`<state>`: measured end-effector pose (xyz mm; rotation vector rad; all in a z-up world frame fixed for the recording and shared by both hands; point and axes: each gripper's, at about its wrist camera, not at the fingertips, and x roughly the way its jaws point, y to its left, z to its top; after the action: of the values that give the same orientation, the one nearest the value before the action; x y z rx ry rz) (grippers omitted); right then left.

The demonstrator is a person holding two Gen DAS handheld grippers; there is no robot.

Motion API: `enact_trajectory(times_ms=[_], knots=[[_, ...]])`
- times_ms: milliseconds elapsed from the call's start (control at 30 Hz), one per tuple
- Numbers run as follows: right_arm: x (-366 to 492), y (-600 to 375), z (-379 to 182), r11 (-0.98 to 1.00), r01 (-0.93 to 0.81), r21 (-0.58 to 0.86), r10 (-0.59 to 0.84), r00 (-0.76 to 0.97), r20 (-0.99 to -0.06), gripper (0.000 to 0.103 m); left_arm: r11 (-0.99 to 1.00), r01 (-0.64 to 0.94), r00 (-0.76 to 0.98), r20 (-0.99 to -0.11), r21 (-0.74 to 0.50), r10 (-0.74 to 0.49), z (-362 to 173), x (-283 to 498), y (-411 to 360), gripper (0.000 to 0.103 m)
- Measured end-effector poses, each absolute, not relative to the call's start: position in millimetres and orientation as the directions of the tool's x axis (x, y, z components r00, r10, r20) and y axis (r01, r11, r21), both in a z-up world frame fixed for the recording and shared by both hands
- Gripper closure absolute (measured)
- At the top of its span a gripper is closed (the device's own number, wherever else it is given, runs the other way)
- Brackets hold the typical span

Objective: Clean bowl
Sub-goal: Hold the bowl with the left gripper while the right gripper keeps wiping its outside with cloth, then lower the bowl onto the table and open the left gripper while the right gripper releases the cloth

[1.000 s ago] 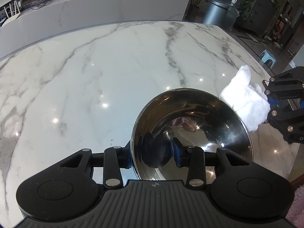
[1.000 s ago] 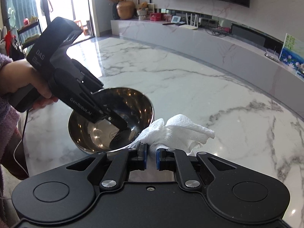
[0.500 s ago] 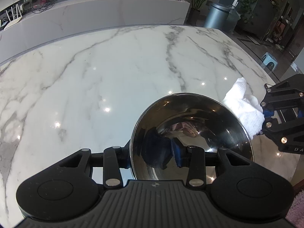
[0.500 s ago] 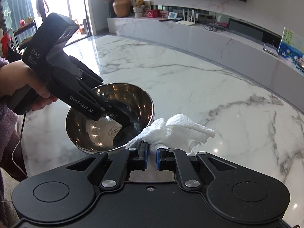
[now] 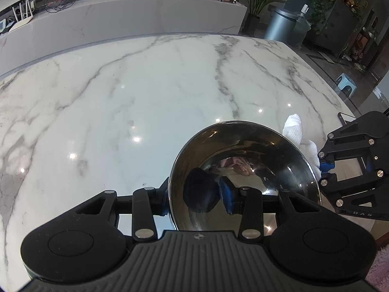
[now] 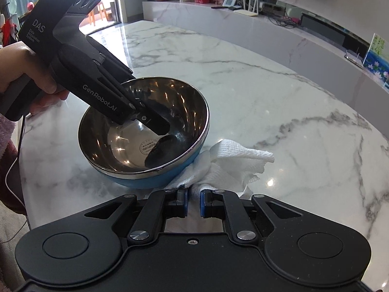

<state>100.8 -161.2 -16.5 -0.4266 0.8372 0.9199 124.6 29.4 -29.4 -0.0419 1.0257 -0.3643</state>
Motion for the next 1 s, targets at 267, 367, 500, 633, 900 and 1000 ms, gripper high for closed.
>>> enact_trajectory(times_ms=[267,367,500,633,900,1000], knots=[[106,-165,-10,0.619,-0.786,-0.003,0.482,0.383,-0.788,0.094,0.946,0.251,0.495,-0.812,-0.206,-0.308,-26,120,37,0.052],[113,-171,-11,0.680,-0.732,-0.032,0.430,0.435,-0.791,0.094,0.945,0.243,0.524,-0.791,-0.217,-0.316,-18,117,41,0.049],[124,-180,-12,0.761,-0.647,-0.044,0.361,0.478,-0.801,0.094,0.949,0.229,0.563,-0.766,-0.218,-0.311,-10,114,46,0.045],[133,-193,-13,0.824,-0.565,-0.046,0.297,0.501,-0.813,0.094,0.952,0.207,0.588,-0.750,-0.225,-0.305,-6,112,52,0.045],[131,-189,-17,0.826,-0.554,-0.098,0.242,0.507,-0.828,0.084,0.959,0.184,0.648,-0.707,-0.217,-0.284,7,103,52,0.029],[128,-193,-9,0.842,-0.529,-0.106,0.221,0.516,-0.828,0.067,0.960,0.190,0.668,-0.690,-0.204,-0.279,16,95,51,0.025]])
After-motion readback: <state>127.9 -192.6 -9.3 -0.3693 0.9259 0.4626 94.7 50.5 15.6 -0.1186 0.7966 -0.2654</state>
